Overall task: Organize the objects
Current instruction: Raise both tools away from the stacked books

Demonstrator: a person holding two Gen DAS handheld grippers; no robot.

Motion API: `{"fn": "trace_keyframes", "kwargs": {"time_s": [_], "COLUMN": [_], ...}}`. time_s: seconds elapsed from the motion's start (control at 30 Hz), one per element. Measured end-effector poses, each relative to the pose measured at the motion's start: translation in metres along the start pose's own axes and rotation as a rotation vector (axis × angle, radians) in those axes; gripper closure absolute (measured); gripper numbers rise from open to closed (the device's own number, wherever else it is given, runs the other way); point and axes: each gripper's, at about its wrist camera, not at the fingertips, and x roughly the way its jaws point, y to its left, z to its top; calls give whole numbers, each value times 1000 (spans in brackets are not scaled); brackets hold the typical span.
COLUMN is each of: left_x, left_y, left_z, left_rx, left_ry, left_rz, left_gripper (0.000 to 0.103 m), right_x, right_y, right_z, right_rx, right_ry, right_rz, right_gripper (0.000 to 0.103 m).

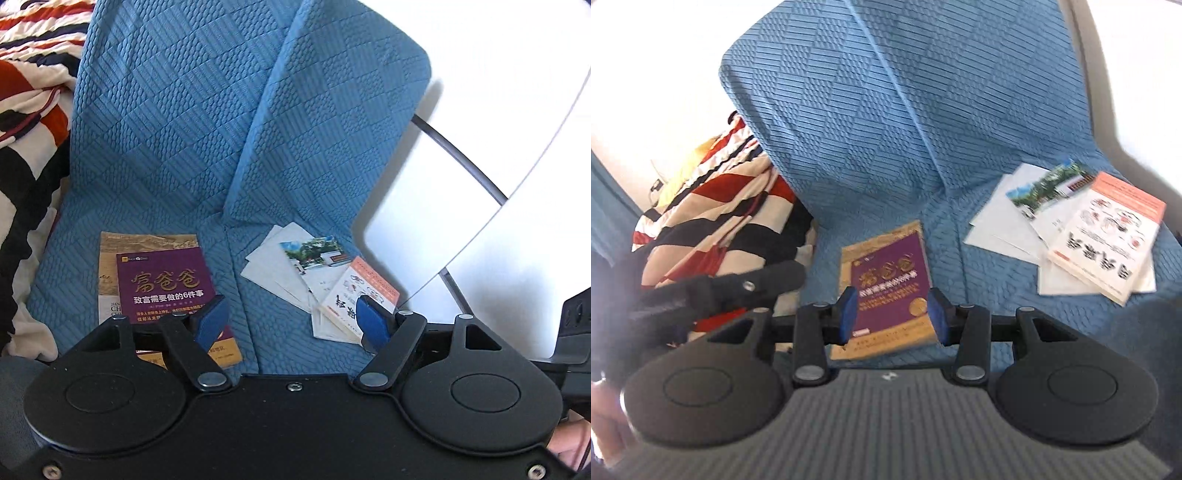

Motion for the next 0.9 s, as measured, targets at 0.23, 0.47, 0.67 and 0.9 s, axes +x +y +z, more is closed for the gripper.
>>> {"fn": "trace_keyframes", "kwargs": {"time_s": [0.23,0.47,0.67,0.9], "left_x": [-12,-10,-6,0], "left_y": [-14,-24,-27,-38], "left_z": [-12,-17,-18,-19], "left_rx": [48,55,58,68], "left_ry": [-25,-24,-28,-25], "left_rz": [-8,-24,-5,-18], "left_gripper": [23,22,22,21], "right_x": [-20,-29,-29,-34], "right_y": [-7,-13,-19,-26], "right_z": [-20,-31,-35,-35], "right_rx": [8,17,30,26], "right_ry": [-52,-52,-49,-54], "right_rz": [-79,-110,-129,-141], "right_gripper": [57,57,57,57]}}
